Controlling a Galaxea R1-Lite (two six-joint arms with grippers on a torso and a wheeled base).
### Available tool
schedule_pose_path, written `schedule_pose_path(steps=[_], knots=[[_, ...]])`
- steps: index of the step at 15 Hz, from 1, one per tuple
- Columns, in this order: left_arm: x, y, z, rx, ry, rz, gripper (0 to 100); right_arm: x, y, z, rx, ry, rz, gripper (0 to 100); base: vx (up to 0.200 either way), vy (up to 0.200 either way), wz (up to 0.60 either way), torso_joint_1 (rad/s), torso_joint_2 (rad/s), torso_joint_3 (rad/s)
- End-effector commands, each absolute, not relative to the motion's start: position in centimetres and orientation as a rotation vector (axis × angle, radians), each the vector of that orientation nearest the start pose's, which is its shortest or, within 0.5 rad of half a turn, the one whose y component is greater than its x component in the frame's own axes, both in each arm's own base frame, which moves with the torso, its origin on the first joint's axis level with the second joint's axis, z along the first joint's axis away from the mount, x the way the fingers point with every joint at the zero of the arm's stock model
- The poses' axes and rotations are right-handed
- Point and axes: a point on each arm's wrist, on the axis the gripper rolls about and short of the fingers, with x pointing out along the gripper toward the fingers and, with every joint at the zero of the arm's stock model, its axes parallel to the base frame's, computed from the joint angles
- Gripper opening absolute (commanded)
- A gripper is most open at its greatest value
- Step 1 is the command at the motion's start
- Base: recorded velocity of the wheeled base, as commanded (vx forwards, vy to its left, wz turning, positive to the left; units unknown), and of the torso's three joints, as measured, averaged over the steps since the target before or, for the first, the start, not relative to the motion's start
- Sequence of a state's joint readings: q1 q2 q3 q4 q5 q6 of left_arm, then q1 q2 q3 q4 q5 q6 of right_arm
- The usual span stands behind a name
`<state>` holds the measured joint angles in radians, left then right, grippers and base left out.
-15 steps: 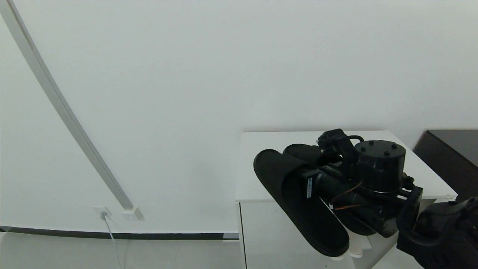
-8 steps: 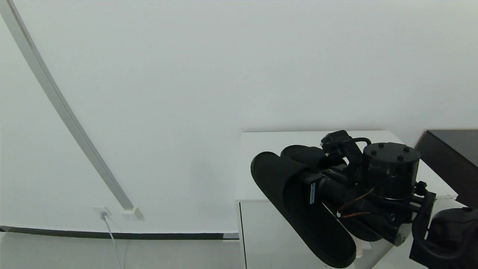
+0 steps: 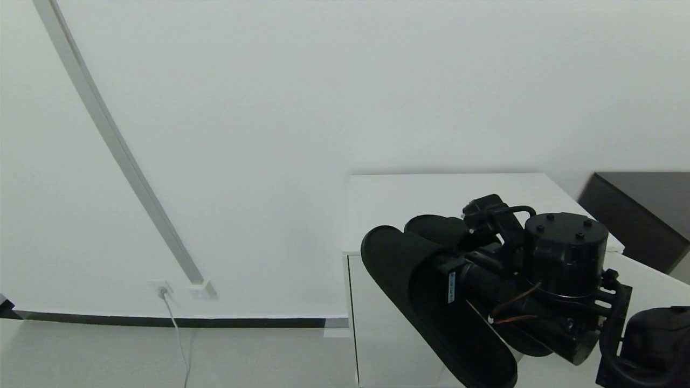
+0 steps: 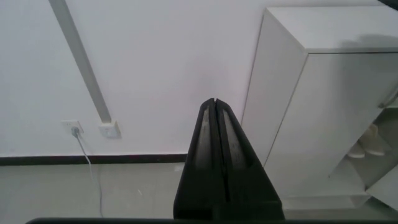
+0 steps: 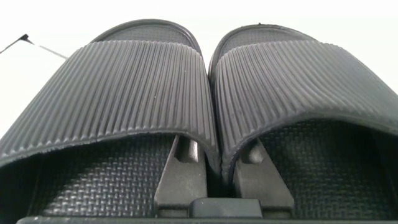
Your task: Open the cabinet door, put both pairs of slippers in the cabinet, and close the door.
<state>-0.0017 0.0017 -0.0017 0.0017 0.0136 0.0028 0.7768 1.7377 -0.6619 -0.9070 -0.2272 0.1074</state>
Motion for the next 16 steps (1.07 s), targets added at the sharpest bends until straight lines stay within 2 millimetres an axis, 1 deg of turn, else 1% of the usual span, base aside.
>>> schedule_pose_path(steps=[1, 3, 16], knots=[[-2.28, 0.03, 7.58, 0.003, 0.002, 0.012, 0, 21.43, 20.65, 15.95, 0.019, 0.183, 0.546, 0, -0.2, 0.0, 0.0, 0.002, 0.01, -0.002], [-2.28, 0.03, 7.58, 0.003, 0.002, 0.012, 0, 21.36, 20.58, 16.05, 0.021, 0.18, 0.546, 0, -0.2, 0.0, 0.0, 0.0, 0.0, 0.007], [-2.28, 0.04, 7.58, 0.003, 0.002, 0.014, 0, 21.32, 20.53, 15.92, 0.016, 0.185, 0.545, 0, 0.0, 0.0, 0.0, 0.0, 0.0, 0.0]])
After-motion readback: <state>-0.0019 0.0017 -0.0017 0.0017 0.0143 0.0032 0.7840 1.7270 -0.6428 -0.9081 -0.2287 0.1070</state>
